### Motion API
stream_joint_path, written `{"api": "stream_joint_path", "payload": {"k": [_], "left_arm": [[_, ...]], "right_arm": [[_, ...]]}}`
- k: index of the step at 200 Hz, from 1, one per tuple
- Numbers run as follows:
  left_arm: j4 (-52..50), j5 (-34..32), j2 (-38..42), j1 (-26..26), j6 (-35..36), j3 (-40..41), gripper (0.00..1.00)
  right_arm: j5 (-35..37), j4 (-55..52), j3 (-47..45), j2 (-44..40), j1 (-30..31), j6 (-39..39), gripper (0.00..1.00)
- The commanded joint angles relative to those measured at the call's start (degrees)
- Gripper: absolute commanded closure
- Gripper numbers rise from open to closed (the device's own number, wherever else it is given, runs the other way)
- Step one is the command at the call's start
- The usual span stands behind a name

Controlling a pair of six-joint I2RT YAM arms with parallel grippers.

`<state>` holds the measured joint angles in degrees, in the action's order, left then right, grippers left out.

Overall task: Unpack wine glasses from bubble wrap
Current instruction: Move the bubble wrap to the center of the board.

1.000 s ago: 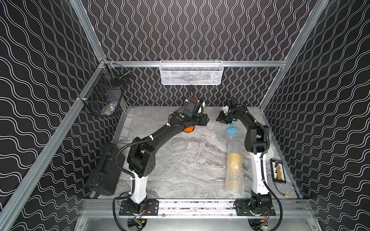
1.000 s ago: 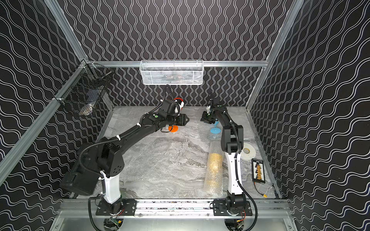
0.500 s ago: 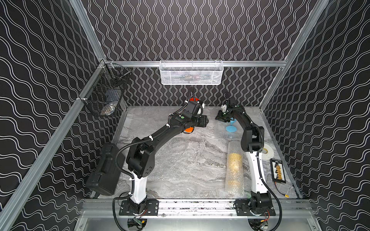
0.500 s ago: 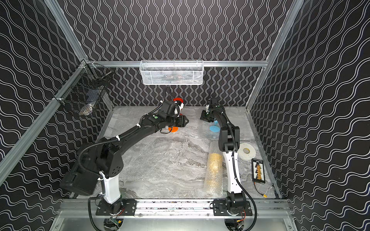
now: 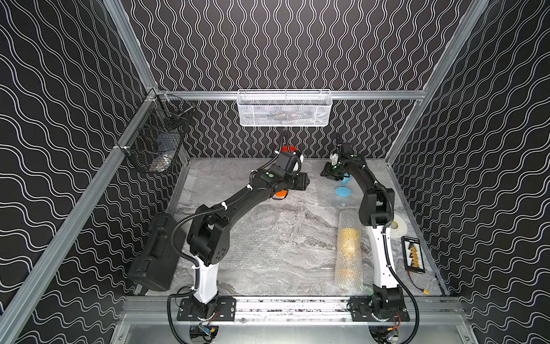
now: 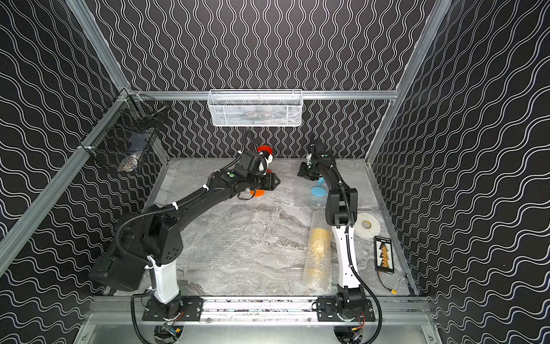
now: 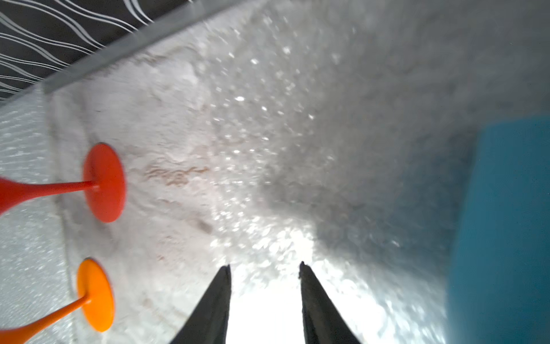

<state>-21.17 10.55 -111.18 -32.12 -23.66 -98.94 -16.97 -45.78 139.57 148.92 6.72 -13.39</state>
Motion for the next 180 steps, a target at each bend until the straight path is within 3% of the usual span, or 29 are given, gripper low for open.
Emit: {"api": "stream_joint_path", "payload": {"k": [1, 77, 125, 141, 180], "left_arm": [[1.6, 0.5, 0.8, 0.1, 0.4, 0.4, 0.52], [1.8, 1.5, 0.3, 0.2, 0.4, 1.1, 0.52], [2.1, 2.1, 0.1, 0.2, 0.2, 1.4, 0.51], [2.1, 2.2, 0.1, 0.2, 0.2, 1.5, 0.51], [1.7, 2.5, 0.0, 0.2, 0.4, 1.4, 0.50]], "right_arm": [[0.4, -0.9, 0.5, -5.7, -0.1, 1.3, 0.56], [4.4, 0.7, -6.4, -13.1, -5.9, -2.3, 0.39], [8.0, -3.1, -4.4, -9.4, -7.6, 0.1, 0.22], [8.3, -2.5, -4.9, -8.9, -7.7, 0.1, 0.12], [8.6, -3.2, -3.2, -6.2, -7.6, -0.1, 0.08]]}}
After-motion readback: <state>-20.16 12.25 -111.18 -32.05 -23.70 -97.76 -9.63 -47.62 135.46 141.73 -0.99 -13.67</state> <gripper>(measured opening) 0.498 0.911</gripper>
